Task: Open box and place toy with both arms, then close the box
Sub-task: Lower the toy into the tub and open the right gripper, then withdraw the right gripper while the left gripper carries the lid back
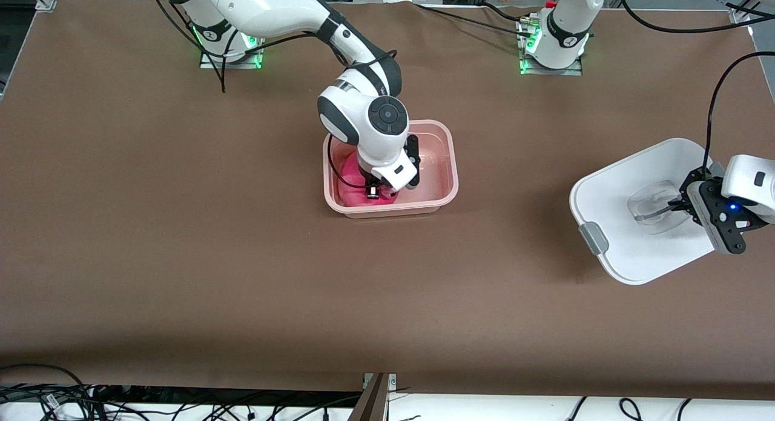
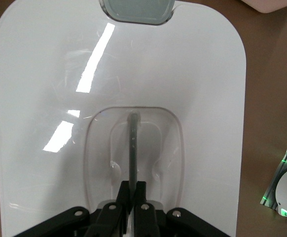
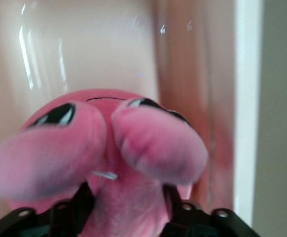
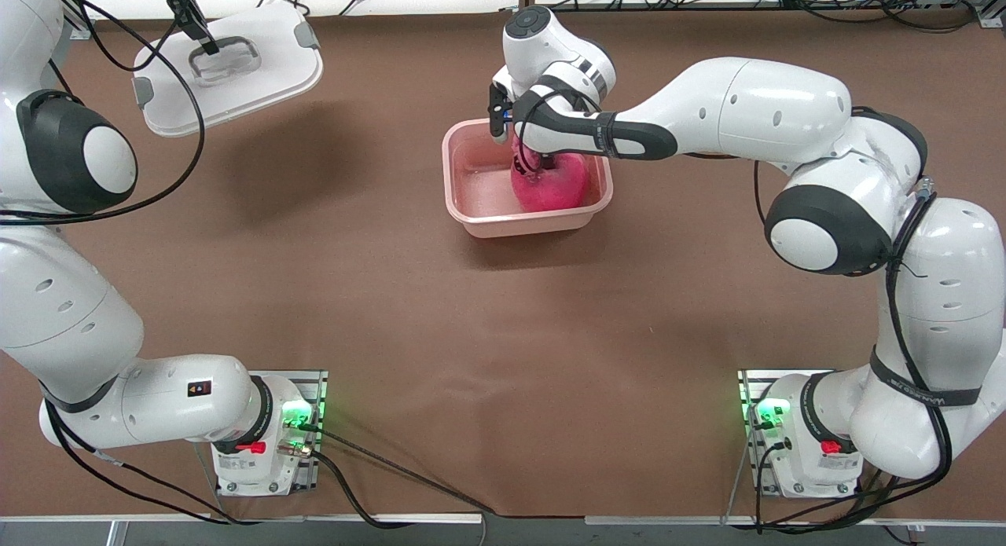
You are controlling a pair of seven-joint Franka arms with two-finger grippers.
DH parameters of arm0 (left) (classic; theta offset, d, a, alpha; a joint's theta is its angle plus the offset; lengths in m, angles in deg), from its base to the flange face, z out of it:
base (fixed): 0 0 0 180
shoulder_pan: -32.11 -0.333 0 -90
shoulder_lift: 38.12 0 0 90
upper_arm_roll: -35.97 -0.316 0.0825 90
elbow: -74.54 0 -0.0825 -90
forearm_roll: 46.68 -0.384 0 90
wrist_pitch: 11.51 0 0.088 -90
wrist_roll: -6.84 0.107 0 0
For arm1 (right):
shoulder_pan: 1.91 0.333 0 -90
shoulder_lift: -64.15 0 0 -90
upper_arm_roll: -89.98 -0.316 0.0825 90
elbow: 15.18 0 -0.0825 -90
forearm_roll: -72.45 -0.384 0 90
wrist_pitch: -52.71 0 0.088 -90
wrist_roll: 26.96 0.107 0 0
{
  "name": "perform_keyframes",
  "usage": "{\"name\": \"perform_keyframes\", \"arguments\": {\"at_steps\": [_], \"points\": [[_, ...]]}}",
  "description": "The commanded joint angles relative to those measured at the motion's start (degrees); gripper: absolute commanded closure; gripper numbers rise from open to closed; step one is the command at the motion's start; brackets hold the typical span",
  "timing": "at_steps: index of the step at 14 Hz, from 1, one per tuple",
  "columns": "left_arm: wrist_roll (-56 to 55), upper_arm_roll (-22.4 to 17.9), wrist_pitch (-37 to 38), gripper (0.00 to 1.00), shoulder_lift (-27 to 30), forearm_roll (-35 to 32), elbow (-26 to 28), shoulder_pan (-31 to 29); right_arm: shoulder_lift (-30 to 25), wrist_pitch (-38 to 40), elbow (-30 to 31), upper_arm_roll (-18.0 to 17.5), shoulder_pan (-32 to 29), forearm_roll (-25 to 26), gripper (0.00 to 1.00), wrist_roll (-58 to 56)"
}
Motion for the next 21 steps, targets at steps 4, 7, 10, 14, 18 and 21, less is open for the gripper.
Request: {"name": "perform_keyframes", "arguments": {"at_steps": [4,7,10,14,18,21], "points": [[1.9,0.5,0.9,1.0,-0.1,-0.8,-0.8,-0.5,1.4,-4.0,-1.2,0.0,1.5,-1.8,0.0,5.1],[2.8,0.5,0.9,1.0,-0.1,-0.8,-0.8,-0.5,1.2,-4.0,-1.3,-0.1,1.5,-2.5,0.0,5.1],[2.7,0.5,0.9,1.0,-0.1,-0.5,-0.8,-0.3,0.1,-3.4,-1.5,-0.1,1.2,-3.7,0.0,4.7],[3.0,1.1,0.8,1.0,-0.5,-0.4,-0.6,0.5,-5.8,3.1,-1.6,0.6,-1.7,-7.2,0.0,4.6],[2.5,1.3,0.2,1.0,-2.0,0.3,-0.8,3.7,-12.4,6.1,-1.6,0.6,-12.1,-10.6,0.0,3.8],[1.7,1.3,0.0,1.0,-3.2,3.4,-0.7,9.5,-17.7,9.0,-1.2,1.1,-18.2,-15.5,0.0,2.0]]}}
